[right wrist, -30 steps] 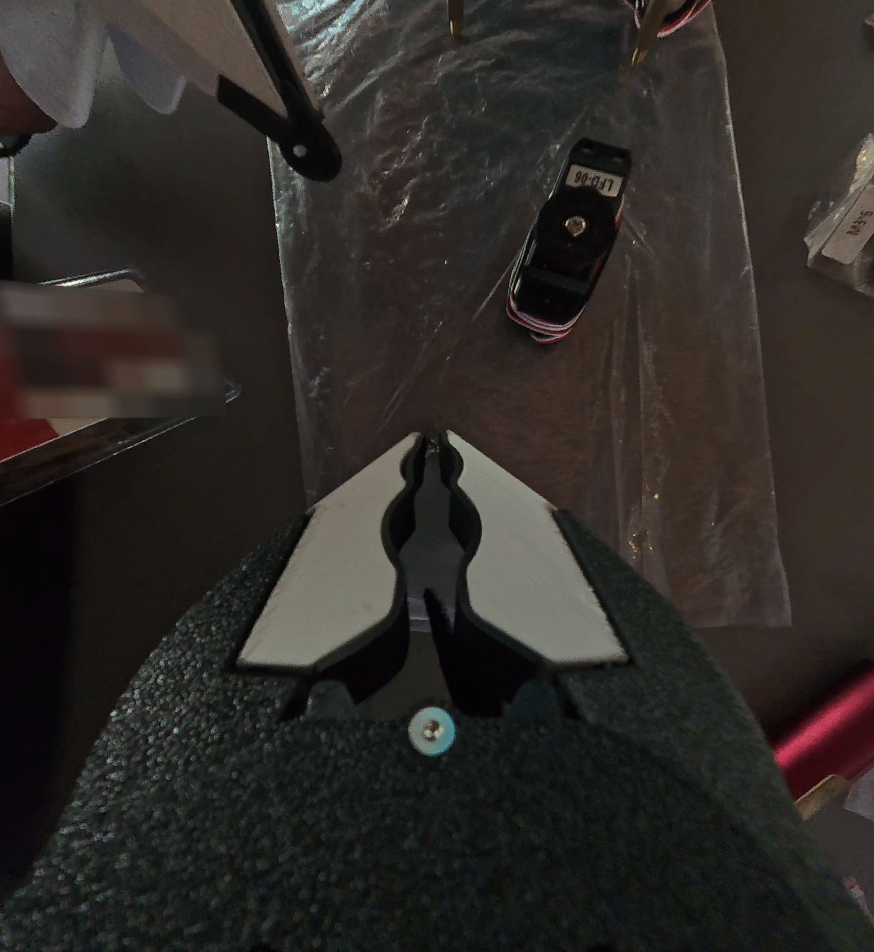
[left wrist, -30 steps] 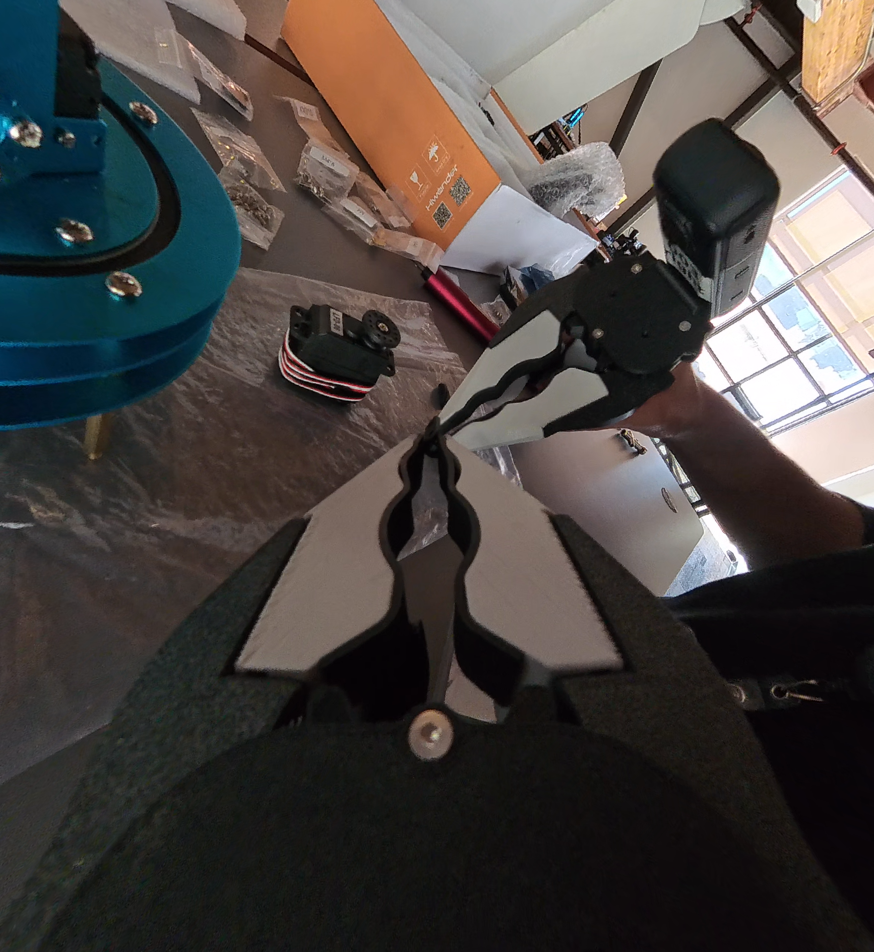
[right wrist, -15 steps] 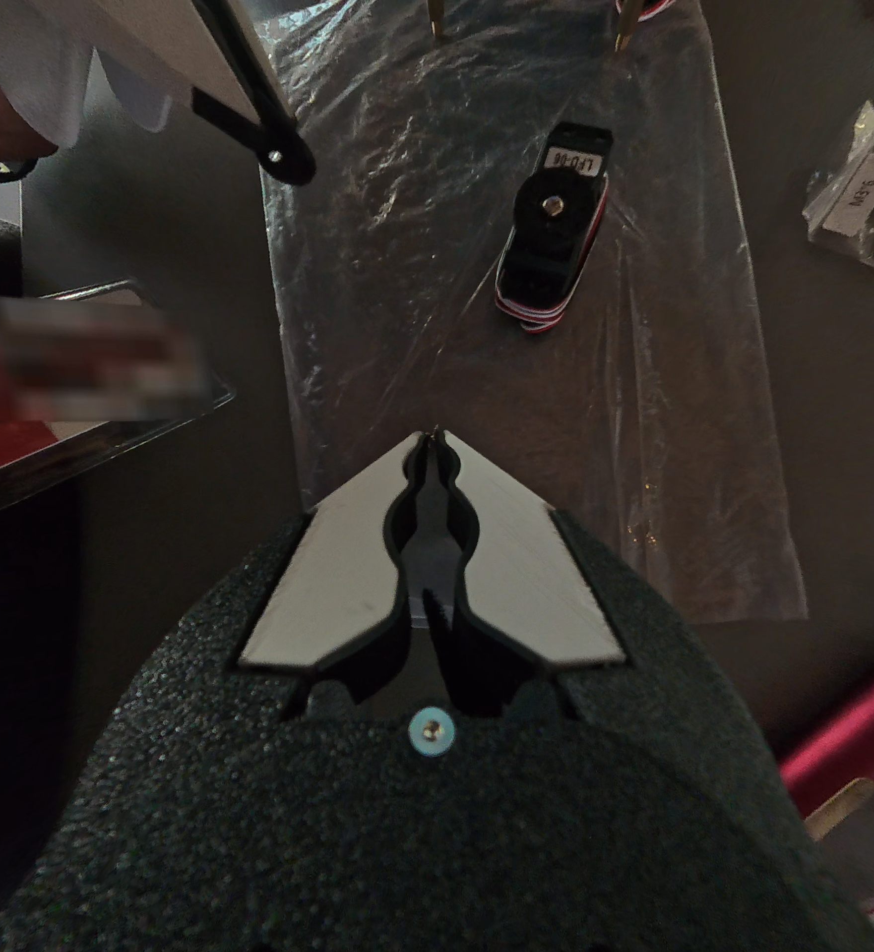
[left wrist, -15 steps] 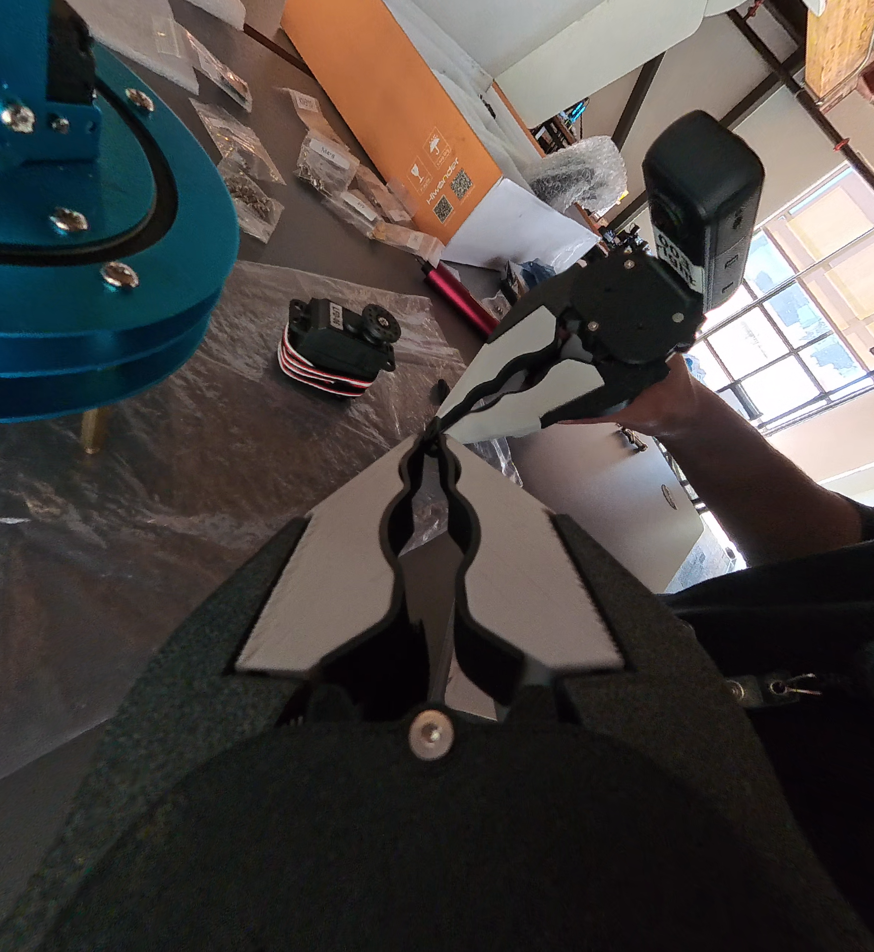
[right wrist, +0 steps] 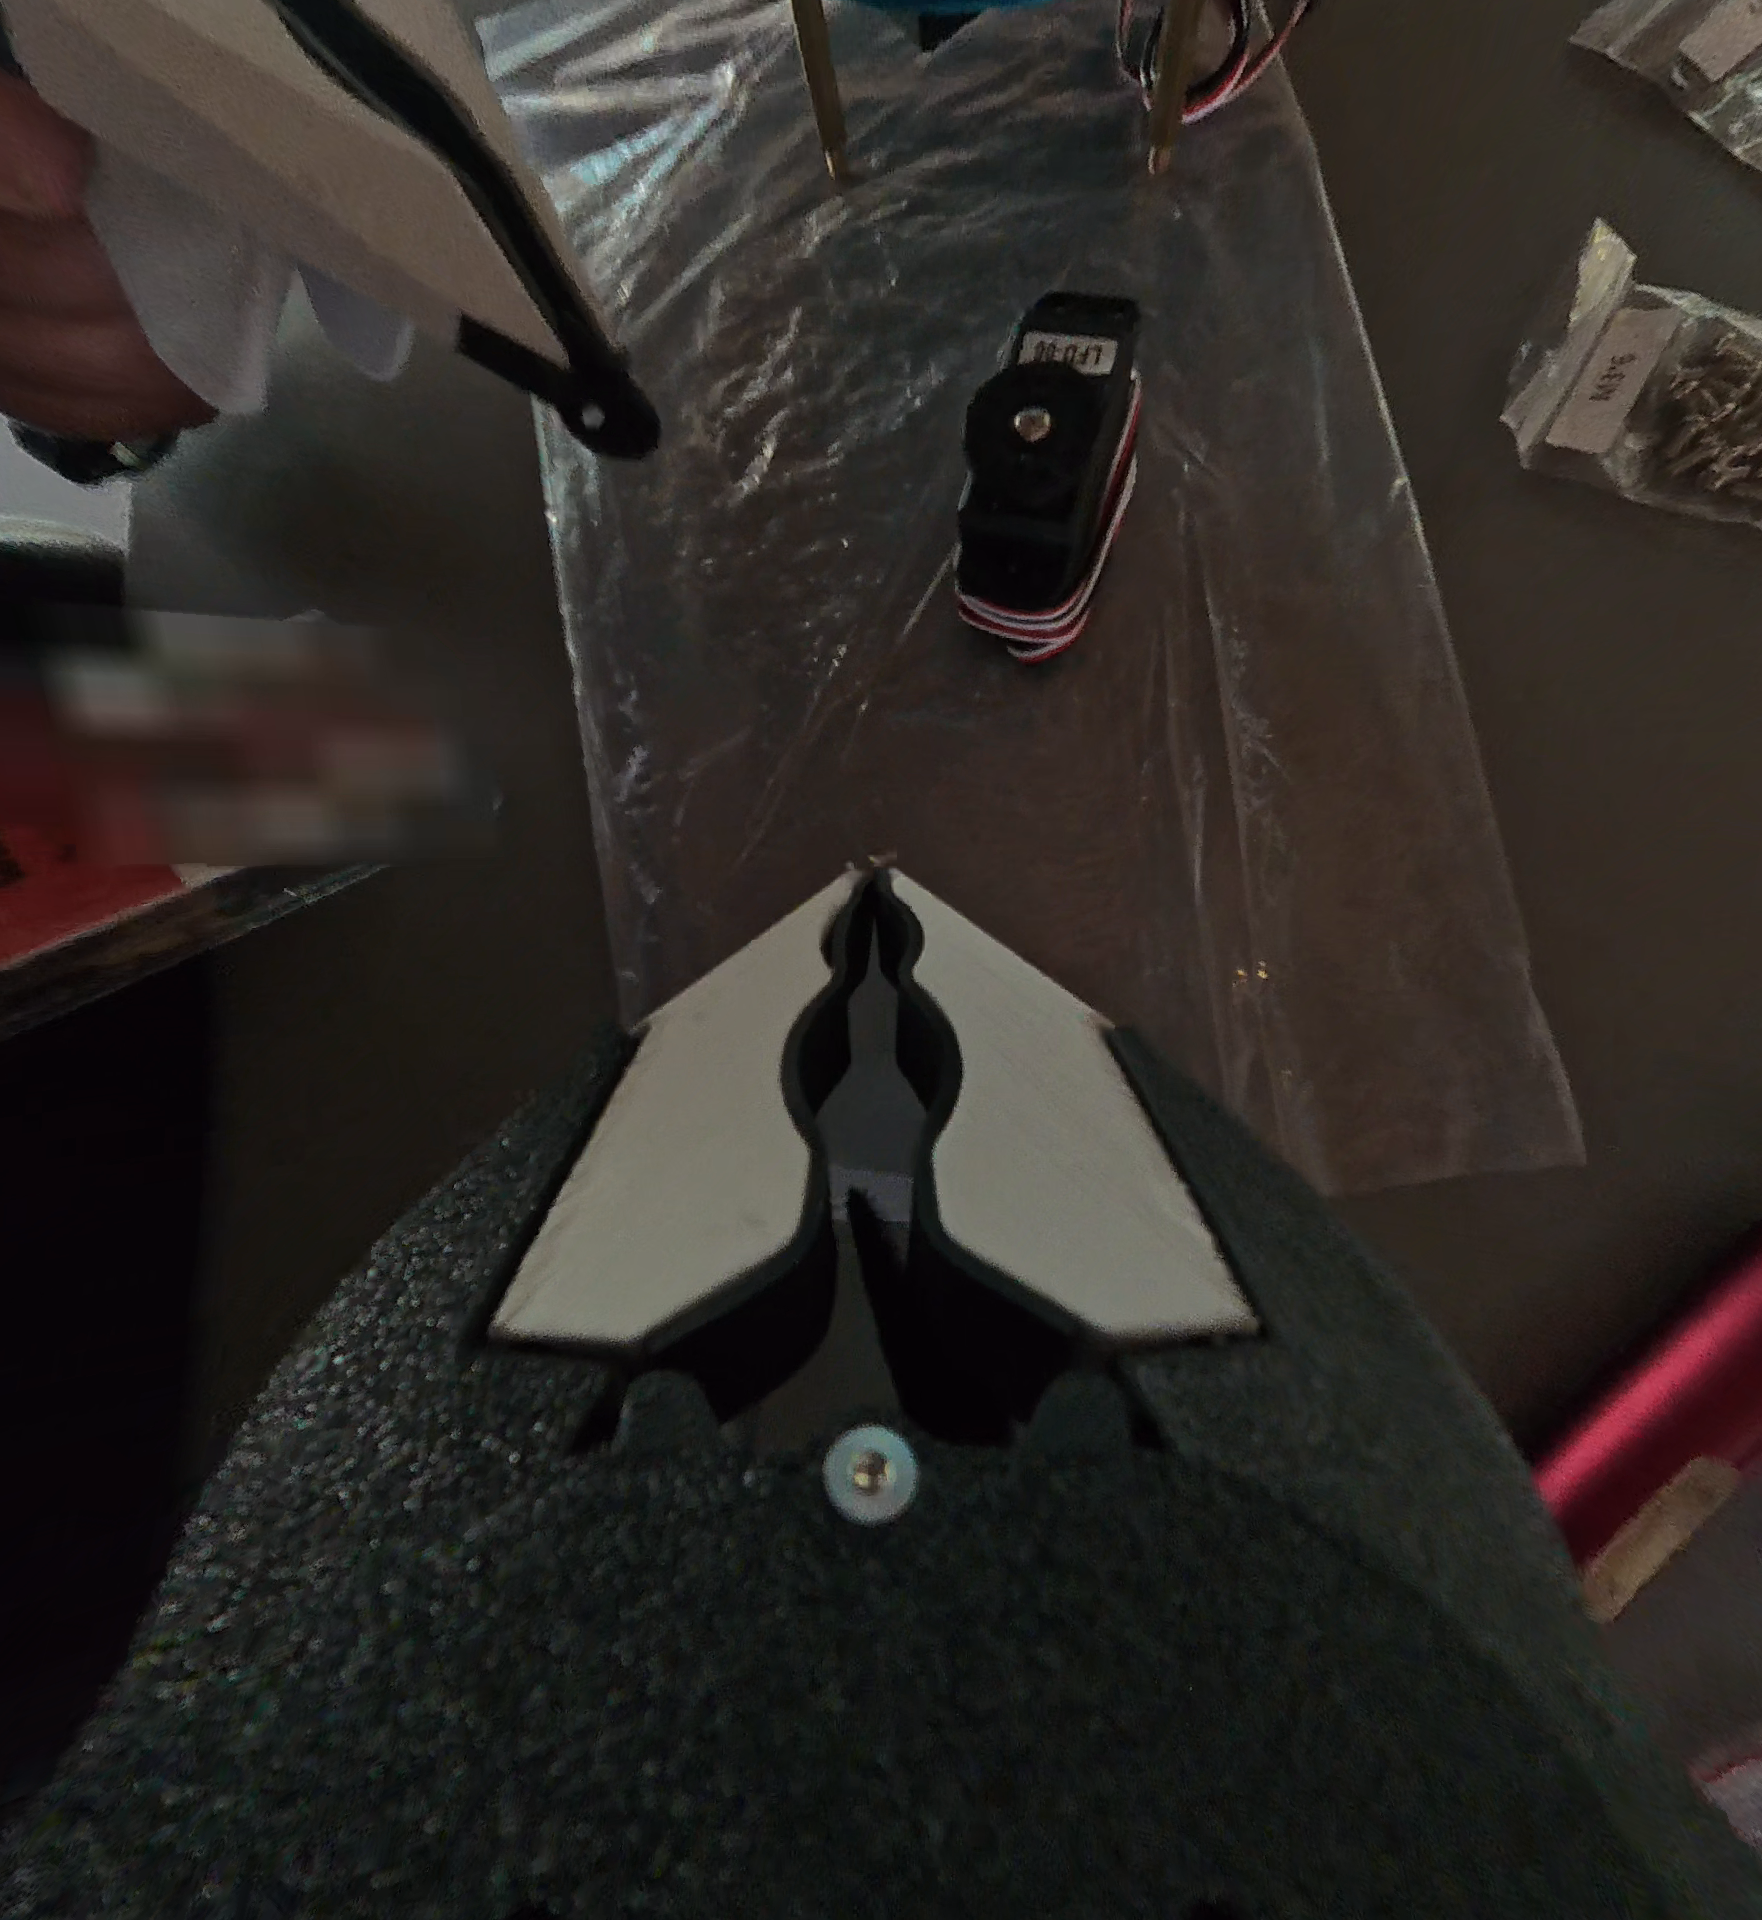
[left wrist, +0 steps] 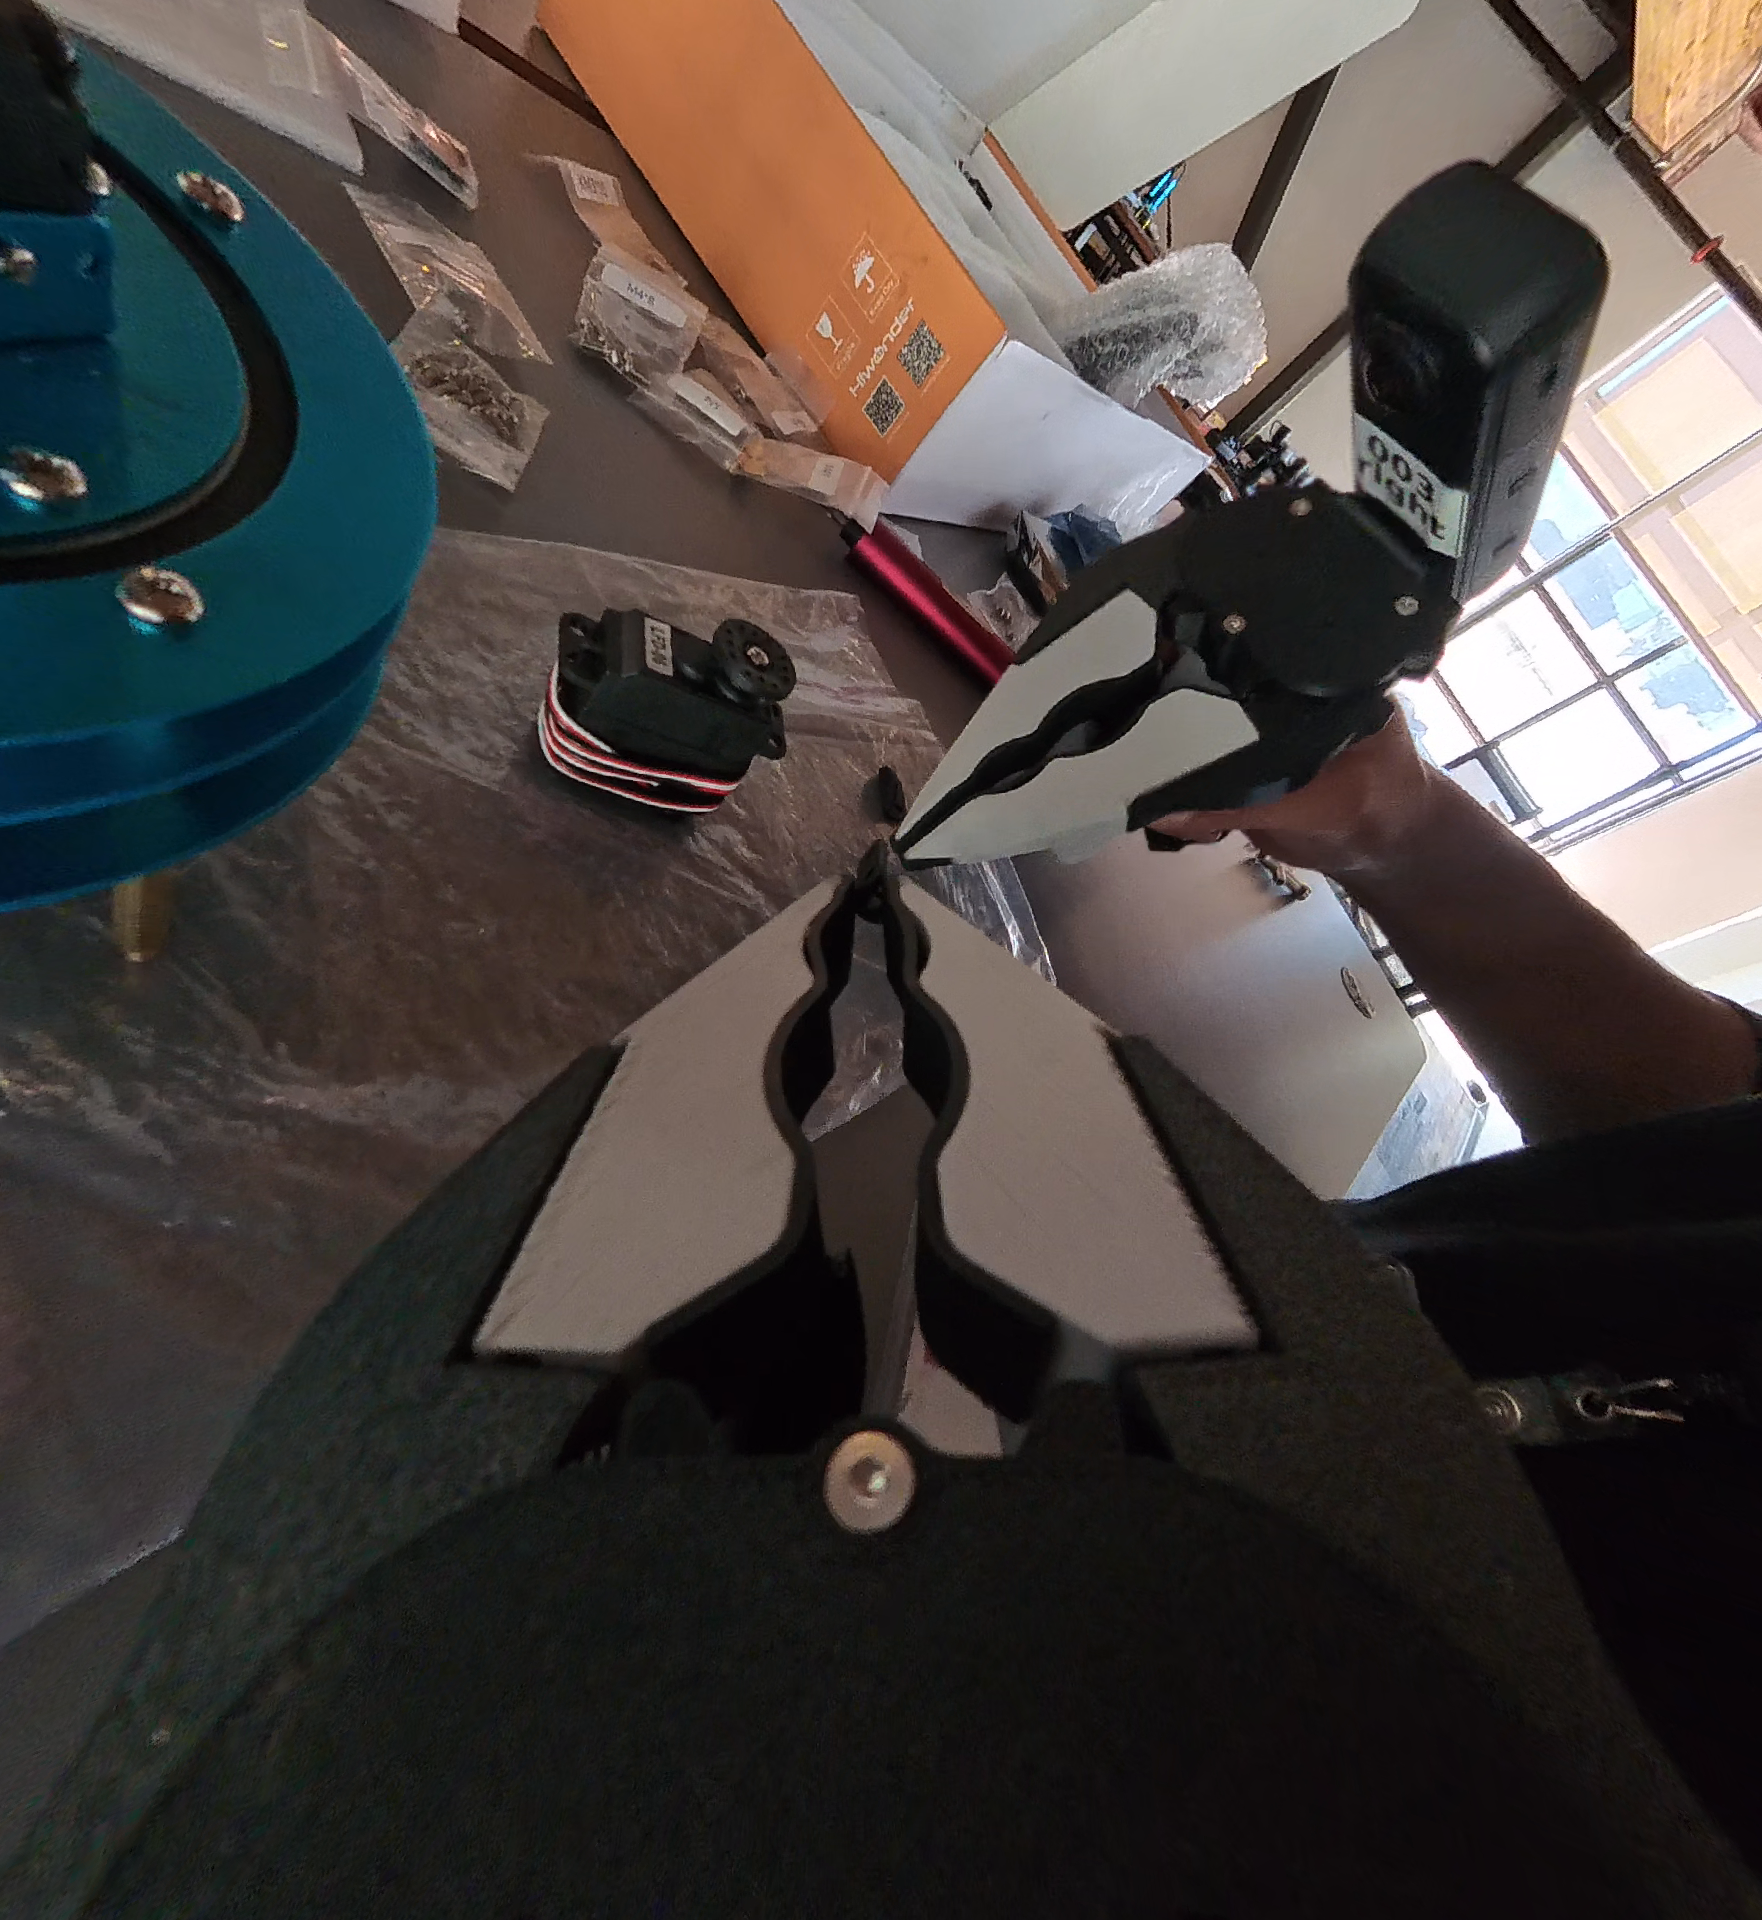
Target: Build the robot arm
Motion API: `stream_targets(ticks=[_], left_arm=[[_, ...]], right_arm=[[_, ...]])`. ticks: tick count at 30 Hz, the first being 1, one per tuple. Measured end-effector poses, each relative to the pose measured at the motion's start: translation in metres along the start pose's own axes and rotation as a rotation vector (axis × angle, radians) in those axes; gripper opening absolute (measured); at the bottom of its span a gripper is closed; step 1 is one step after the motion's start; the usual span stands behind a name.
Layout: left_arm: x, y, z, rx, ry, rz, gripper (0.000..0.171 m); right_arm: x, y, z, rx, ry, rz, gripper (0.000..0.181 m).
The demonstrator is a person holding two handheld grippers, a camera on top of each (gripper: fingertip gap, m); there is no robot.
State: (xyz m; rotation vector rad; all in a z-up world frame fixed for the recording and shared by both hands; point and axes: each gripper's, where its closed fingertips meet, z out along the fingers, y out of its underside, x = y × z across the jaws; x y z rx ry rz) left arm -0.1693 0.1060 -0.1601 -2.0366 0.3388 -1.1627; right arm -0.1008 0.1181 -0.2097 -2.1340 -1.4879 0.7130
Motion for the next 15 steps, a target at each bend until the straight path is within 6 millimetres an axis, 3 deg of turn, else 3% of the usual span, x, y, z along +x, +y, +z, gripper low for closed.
stream_targets(ticks=[3, 15], left_arm=[[0.001, -0.001, 0.001, -0.002, 0.004, 0.001, 0.004], [0.001, 0.001, -0.001, -0.006, 0.002, 0.001, 0.004]], right_arm=[[0.001, 0.001, 0.001, -0.013, 0.054, -0.085, 0.003], [-0.004, 0.004, 0.014, -0.095, 0.046, -0.117, 0.005]])
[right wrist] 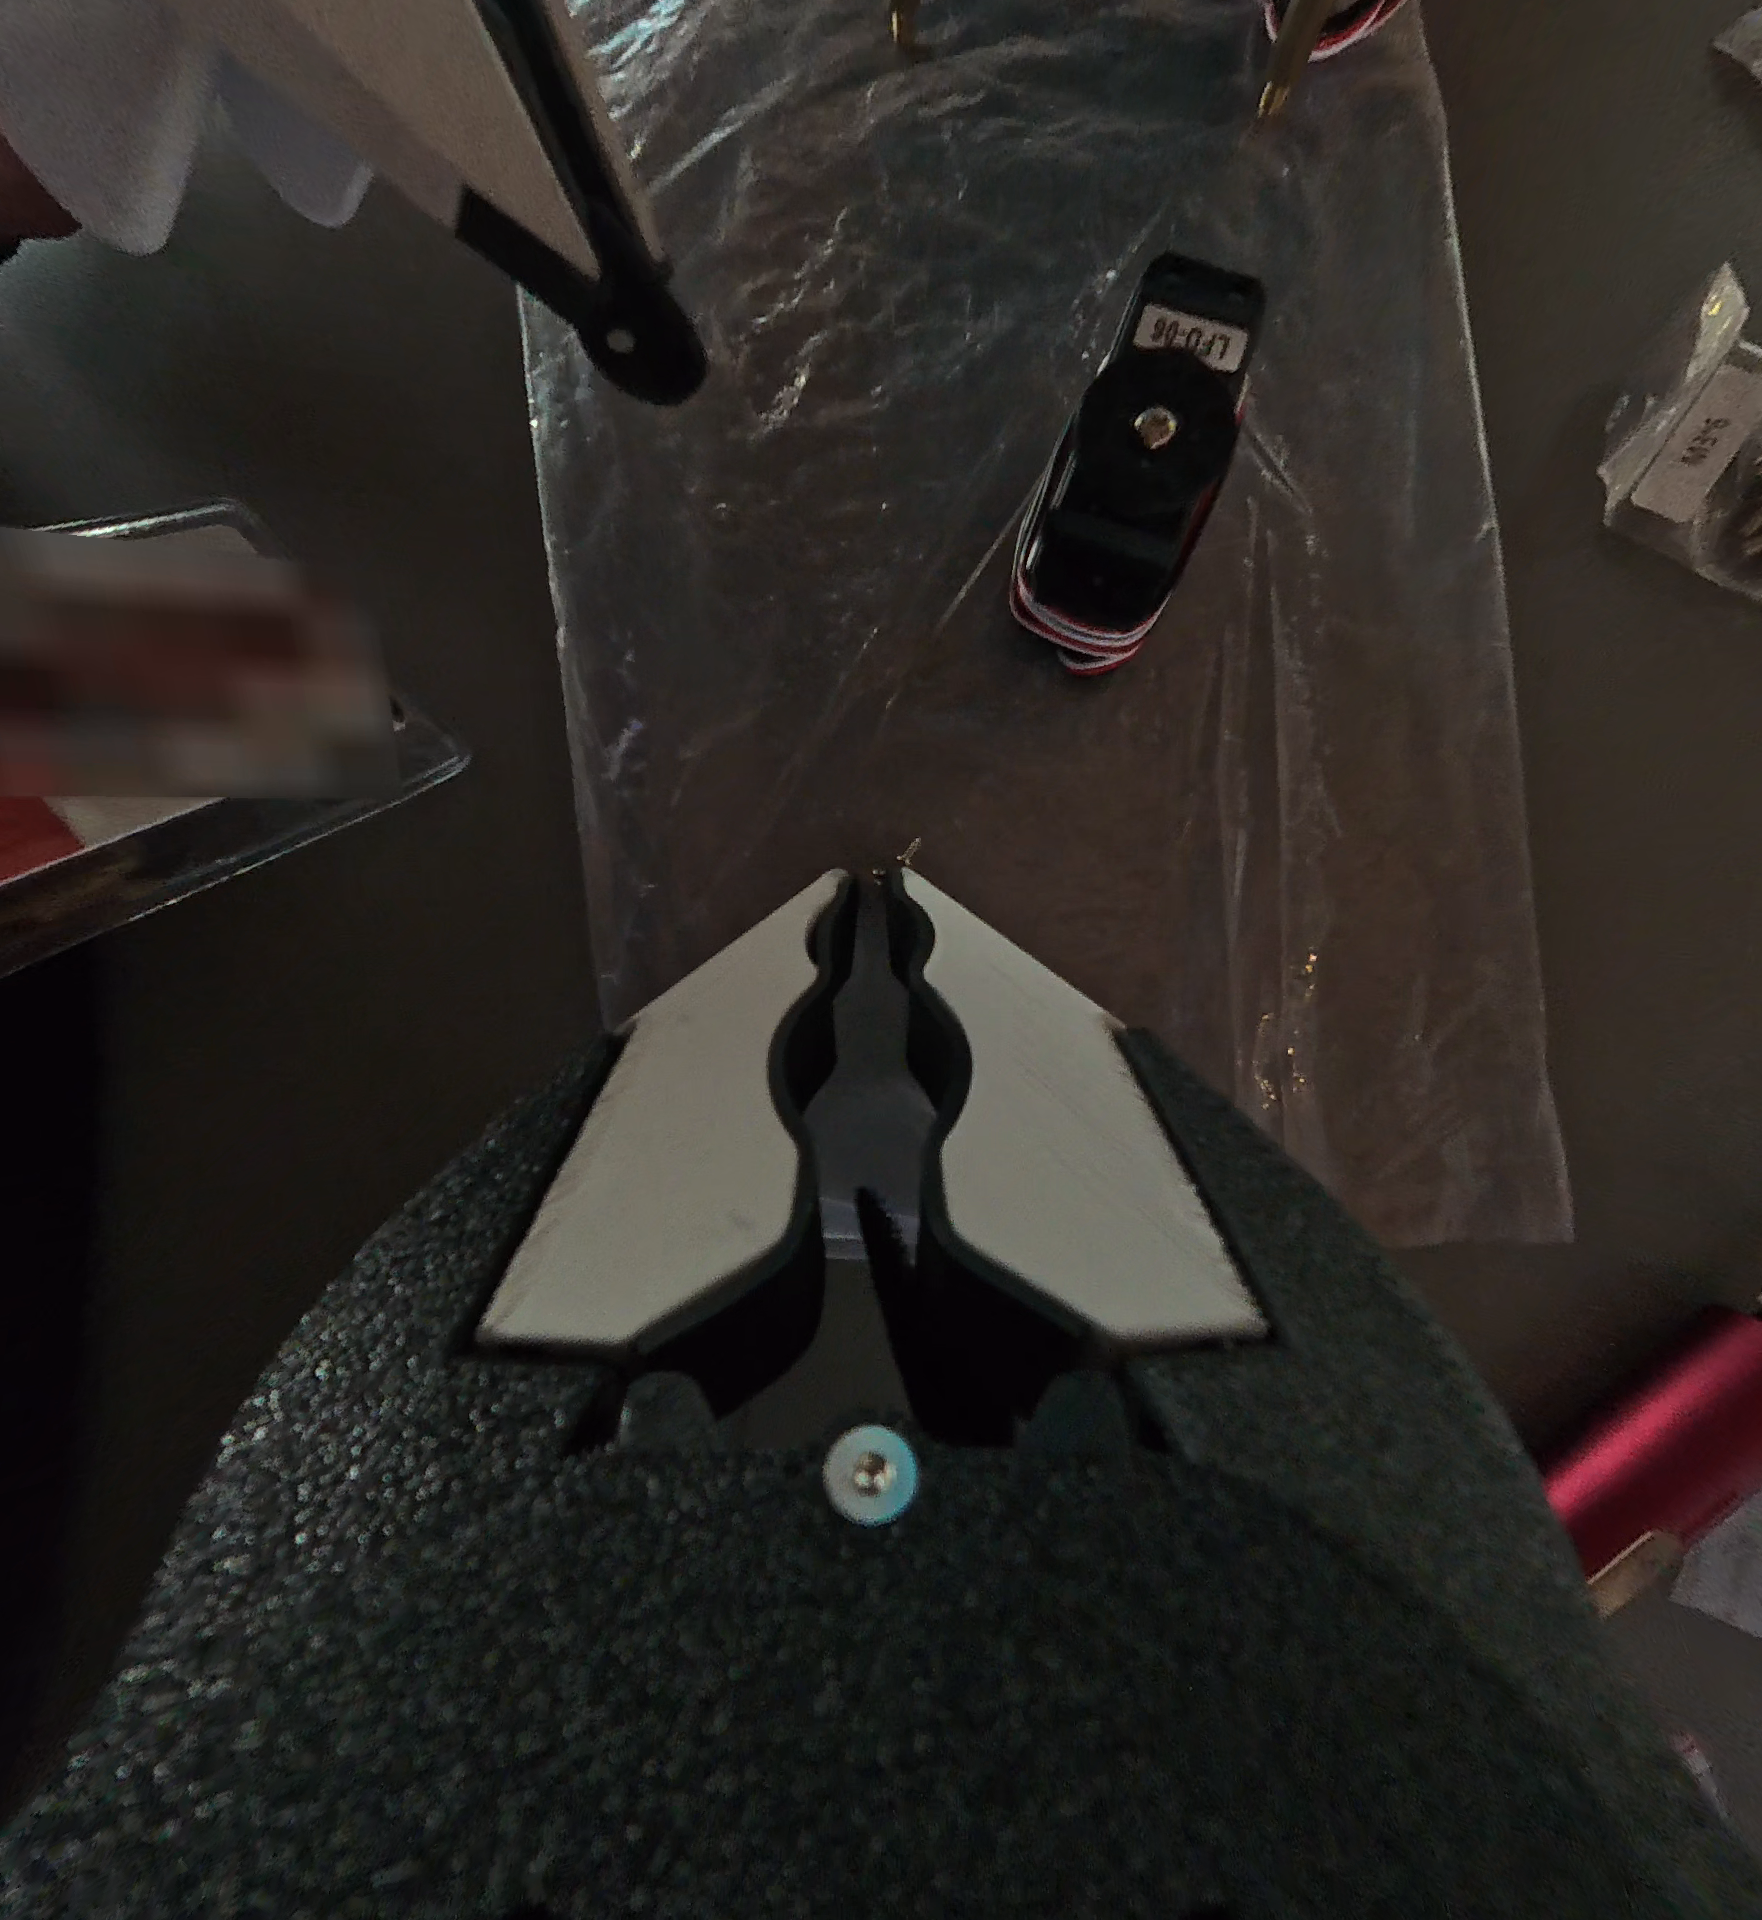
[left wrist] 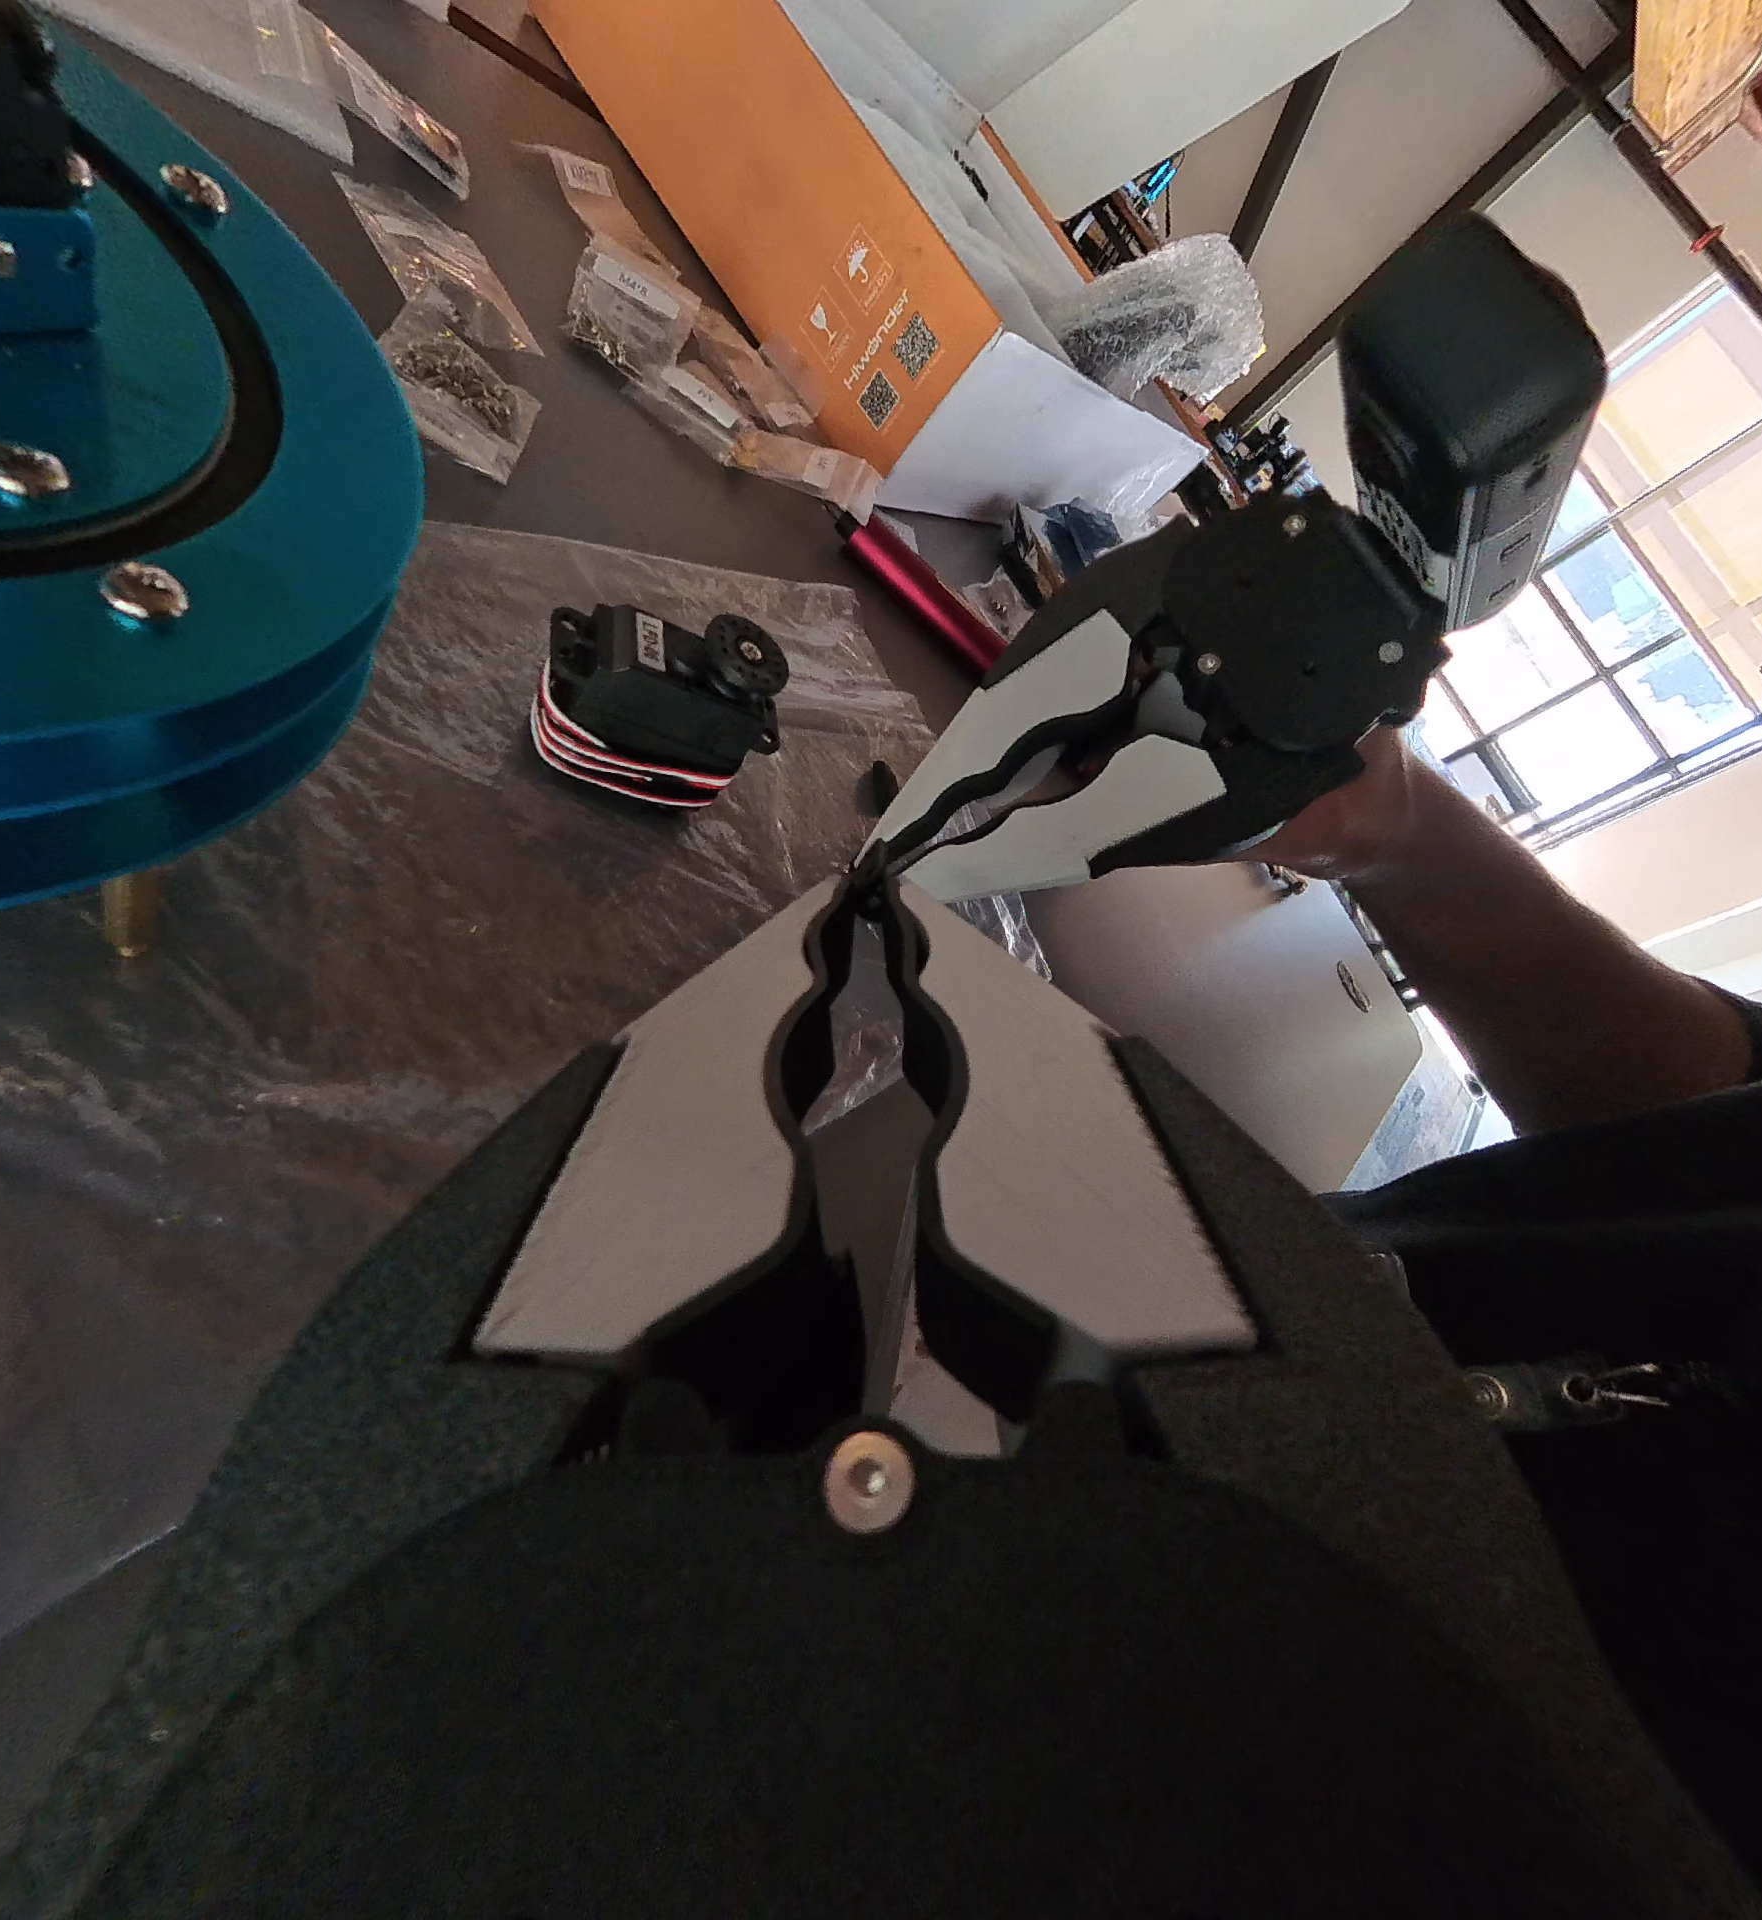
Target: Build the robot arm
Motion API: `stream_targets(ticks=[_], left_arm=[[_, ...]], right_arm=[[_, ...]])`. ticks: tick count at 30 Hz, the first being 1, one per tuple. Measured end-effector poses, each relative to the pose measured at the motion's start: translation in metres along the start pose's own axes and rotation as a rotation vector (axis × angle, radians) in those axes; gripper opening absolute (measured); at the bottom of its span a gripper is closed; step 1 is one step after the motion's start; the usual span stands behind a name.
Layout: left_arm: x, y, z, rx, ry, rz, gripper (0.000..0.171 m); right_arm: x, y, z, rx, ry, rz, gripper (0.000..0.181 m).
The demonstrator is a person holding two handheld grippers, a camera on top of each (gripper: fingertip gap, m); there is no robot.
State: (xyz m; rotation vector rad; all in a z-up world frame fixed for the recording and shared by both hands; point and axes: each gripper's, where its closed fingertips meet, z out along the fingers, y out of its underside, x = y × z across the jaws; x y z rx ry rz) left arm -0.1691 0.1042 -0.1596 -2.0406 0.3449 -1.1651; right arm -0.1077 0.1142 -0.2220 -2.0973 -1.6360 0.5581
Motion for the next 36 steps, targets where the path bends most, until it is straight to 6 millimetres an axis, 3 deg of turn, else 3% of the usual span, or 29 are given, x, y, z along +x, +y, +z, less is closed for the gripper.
stream_targets(ticks=[16, 23, 28, 36], left_arm=[[0.000, 0.004, 0.000, -0.006, 0.003, -0.006, 0.004], [-0.003, 0.005, 0.001, -0.008, -0.003, -0.009, 0.004], [-0.001, 0.004, 0.003, 0.000, 0.012, -0.007, 0.004], [0.023, -0.017, -0.003, 0.136, 0.101, 0.099, 0.004]], right_arm=[[0.001, 0.000, 0.001, -0.059, 0.012, 0.023, 0.001], [-0.006, -0.001, -0.003, 0.018, -0.067, 0.116, 0.000], [-0.011, -0.018, -0.017, 0.168, -0.172, 0.231, 0.000], [-0.036, -0.084, -0.058, 0.516, -0.550, 0.535, 0.000]])
